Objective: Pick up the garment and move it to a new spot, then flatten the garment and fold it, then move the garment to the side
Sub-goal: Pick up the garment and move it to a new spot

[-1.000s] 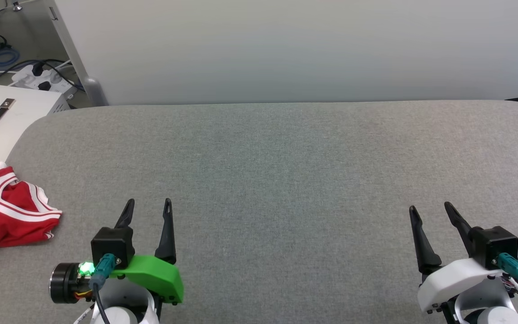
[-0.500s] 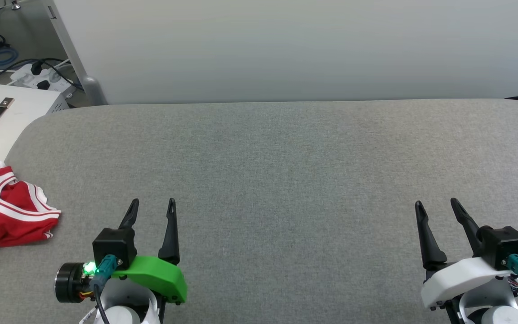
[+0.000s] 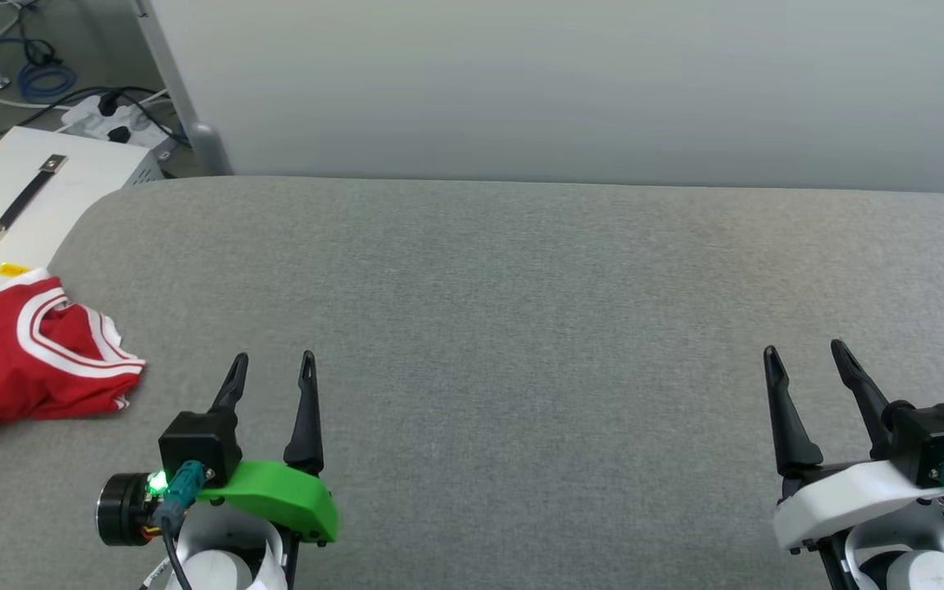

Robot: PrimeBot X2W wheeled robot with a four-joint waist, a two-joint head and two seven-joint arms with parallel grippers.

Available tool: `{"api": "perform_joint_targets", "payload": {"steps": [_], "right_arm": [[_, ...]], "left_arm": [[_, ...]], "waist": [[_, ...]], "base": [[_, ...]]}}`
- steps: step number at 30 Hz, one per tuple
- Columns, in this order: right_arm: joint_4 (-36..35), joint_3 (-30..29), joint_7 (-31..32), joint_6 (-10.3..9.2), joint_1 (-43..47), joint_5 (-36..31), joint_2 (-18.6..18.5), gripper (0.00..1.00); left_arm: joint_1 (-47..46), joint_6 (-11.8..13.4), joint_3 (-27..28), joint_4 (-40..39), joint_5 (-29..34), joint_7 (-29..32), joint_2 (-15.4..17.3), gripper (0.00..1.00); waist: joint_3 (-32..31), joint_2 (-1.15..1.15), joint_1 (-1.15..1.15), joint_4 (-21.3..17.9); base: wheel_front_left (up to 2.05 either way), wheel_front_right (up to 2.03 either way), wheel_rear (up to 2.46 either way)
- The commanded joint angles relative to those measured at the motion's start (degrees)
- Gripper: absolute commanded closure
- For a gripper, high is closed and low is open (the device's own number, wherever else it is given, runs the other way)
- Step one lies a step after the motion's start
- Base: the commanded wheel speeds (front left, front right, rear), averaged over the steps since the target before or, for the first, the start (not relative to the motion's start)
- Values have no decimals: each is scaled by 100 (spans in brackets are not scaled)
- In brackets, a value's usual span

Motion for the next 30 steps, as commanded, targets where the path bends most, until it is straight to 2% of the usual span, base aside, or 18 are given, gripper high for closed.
{"api": "perform_joint_targets", "payload": {"steps": [1, 30], "right_arm": [[-73, 9, -2, -2, 60, -3, -5, 0], [-453, 247, -56, -4, 125, -158, -6, 0]], "left_arm": [[-99, -42, 9, 45, -75, -54, -13, 0], [-44, -150, 338, 151, -104, -395, -20, 0]], "waist": [[6, 0, 0, 139], [27, 0, 0, 1655]], "base": [[0, 0, 0], [0, 0, 0]]}}
